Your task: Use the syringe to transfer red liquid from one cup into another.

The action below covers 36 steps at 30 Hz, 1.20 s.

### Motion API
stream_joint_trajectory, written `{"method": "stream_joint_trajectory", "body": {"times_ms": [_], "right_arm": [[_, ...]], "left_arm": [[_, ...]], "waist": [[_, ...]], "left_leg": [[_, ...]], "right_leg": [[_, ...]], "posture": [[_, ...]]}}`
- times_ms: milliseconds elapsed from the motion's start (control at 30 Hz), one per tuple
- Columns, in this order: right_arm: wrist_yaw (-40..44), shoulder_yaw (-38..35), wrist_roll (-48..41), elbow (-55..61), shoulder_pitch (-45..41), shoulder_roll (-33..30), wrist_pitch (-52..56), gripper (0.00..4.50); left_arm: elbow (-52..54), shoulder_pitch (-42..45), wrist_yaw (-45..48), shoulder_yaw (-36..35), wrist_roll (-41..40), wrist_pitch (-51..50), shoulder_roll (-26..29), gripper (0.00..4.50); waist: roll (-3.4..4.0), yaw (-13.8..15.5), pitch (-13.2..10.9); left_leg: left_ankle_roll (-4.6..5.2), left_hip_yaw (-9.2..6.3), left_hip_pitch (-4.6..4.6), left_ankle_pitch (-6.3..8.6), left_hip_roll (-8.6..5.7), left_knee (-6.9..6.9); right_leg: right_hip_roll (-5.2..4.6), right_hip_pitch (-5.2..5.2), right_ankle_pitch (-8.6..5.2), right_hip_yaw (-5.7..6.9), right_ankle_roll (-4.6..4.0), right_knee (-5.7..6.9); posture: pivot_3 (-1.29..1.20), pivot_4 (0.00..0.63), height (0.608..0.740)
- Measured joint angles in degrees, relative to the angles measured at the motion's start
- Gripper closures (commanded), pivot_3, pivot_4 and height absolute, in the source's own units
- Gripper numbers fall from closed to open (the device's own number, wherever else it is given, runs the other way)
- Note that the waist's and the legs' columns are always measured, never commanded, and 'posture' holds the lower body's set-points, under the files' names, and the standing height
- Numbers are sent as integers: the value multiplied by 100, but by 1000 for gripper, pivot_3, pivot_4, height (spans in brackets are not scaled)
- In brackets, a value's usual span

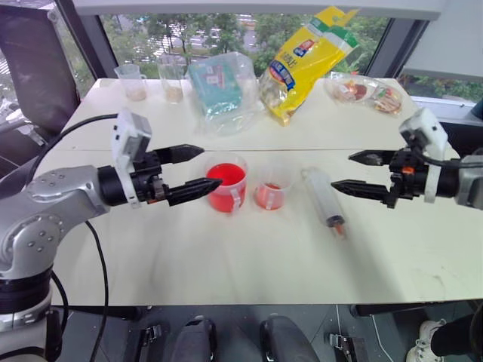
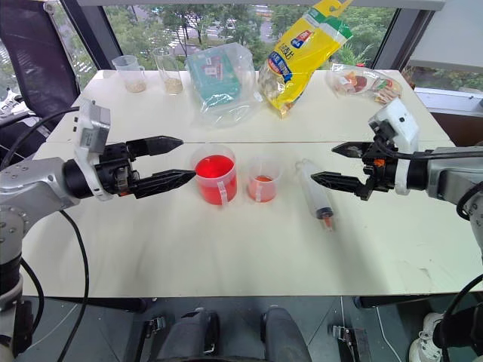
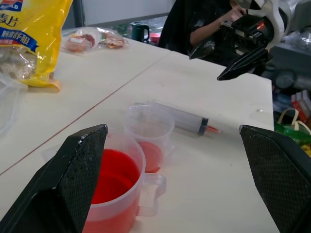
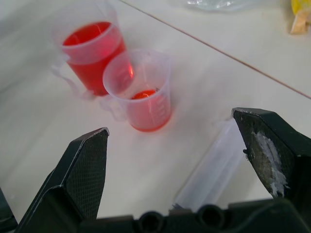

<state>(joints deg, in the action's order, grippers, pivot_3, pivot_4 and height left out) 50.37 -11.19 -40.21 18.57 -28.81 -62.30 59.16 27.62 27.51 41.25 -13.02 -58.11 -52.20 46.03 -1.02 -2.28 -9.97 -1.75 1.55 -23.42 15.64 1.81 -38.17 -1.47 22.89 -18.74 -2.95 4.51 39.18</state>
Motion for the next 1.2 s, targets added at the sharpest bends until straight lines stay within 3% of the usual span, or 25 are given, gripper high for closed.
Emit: {"method": "stream_joint_trajectory", "body": {"times_ms": [167, 300, 400, 667, 1067, 1200], "right_arm": [[-637, 769, 243, -456, -1022, 166, 1009, 50], [-1231, 1565, 635, -1274, -1994, 645, 2169, 50], [-1539, 2114, 1035, -1970, -2430, 985, 2469, 50], [-1441, 3092, 1696, -3313, -2973, 1613, 2250, 50], [-787, 3644, 2493, -5100, -3510, 2420, 1305, 50], [-633, 3695, 2757, -5224, -3545, 2523, 1226, 1410]], "left_arm": [[-39, 4, 45, 83, 30, 36, -3, 0], [-57, 24, 45, 121, 144, 165, -65, 0], [-46, 7, 15, 215, 211, 226, -171, 0], [128, -276, -170, 277, 393, 430, -355, 0], [469, -663, -487, 214, 397, 547, -405, 0], [471, -666, -529, 120, 392, 558, -398, 0]], "waist": [[0, -27, 0], [0, -13, 0], [0, 9, 0], [0, -15, 0], [0, -10, 0], [0, -17, 0]], "left_leg": [[-1, 1, 2, 0, 0, -1], [0, 1, 0, 0, 0, 0], [0, 3, -12, 0, -1, 0], [2, 4, -22, 1, 0, 1], [2, 5, -20, 1, -1, 1], [1, 5, -20, 1, -1, 1]], "right_leg": [[0, 1, 0, -3, -1, 3], [-1, 5, 0, -3, -2, 2], [-2, 15, 0, -3, -2, -2], [-2, 28, 0, -4, -2, -1], [-5, 28, 0, -2, -1, 3], [-4, 27, 0, -2, -2, 4]], "posture": [[0, 150, 740], [0, 150, 740], [0, 150, 740], [0, 150, 740], [0, 150, 740], [0, 150, 740]]}}
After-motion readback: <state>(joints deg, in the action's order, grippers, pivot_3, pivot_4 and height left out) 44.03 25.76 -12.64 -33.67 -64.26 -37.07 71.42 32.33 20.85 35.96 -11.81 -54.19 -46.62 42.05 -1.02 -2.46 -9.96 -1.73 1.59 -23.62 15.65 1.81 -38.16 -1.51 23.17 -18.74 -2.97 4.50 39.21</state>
